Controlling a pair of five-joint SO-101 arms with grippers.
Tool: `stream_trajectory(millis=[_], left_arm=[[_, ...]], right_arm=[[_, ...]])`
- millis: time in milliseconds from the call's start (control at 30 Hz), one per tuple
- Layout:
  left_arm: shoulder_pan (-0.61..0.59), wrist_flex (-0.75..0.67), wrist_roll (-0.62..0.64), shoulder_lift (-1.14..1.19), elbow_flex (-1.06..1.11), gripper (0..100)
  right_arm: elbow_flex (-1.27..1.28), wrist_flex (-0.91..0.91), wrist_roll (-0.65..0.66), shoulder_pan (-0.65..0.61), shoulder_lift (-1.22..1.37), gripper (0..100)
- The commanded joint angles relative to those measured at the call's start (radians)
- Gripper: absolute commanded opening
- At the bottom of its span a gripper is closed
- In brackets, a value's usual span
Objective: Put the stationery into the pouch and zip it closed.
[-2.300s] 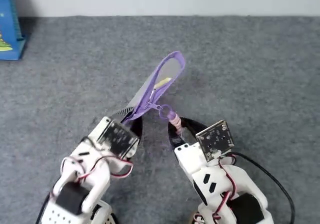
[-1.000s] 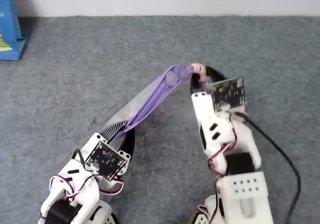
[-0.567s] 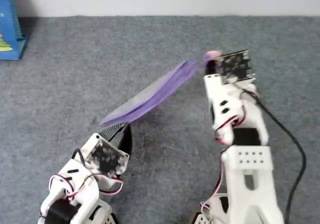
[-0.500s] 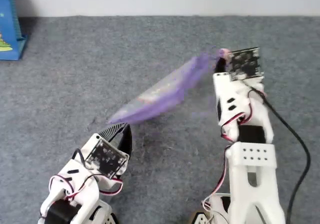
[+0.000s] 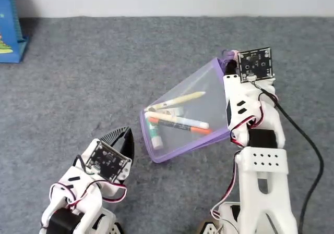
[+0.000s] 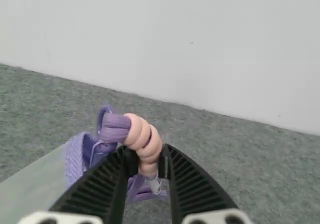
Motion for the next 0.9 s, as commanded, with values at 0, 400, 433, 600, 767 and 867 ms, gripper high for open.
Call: stream_trajectory(millis=[0,400,433,600,767,867], left_arm=[[-0.018,-0.034,0.012,-0.015,-0.033,1],[-0.023,-0.032,0.012,-0.015,-0.061,4],[-0.023,-0.032,0.012,-0.015,-0.065,5],[-0.117,-0.049,0.014,-0.015,-0.073,7],[-0.224,-0.041,0.038,-0.015,-0.073,7],[-0.25,0.011,0.055,-0.015,-0.076,1]], right_arm=[[-0.063,-0.01,0.003,-0.008,-0.002,1.0],[-0.13,0.312,0.0,-0.01,-0.004,26.4],[-0.13,0.321,0.0,-0.01,-0.004,25.2],[-0.124,0.43,-0.002,-0.01,-0.114,15.1],[-0.117,0.625,-0.002,-0.041,-0.314,0.4],[-0.057,0.711,-0.002,-0.076,-0.437,1.7]])
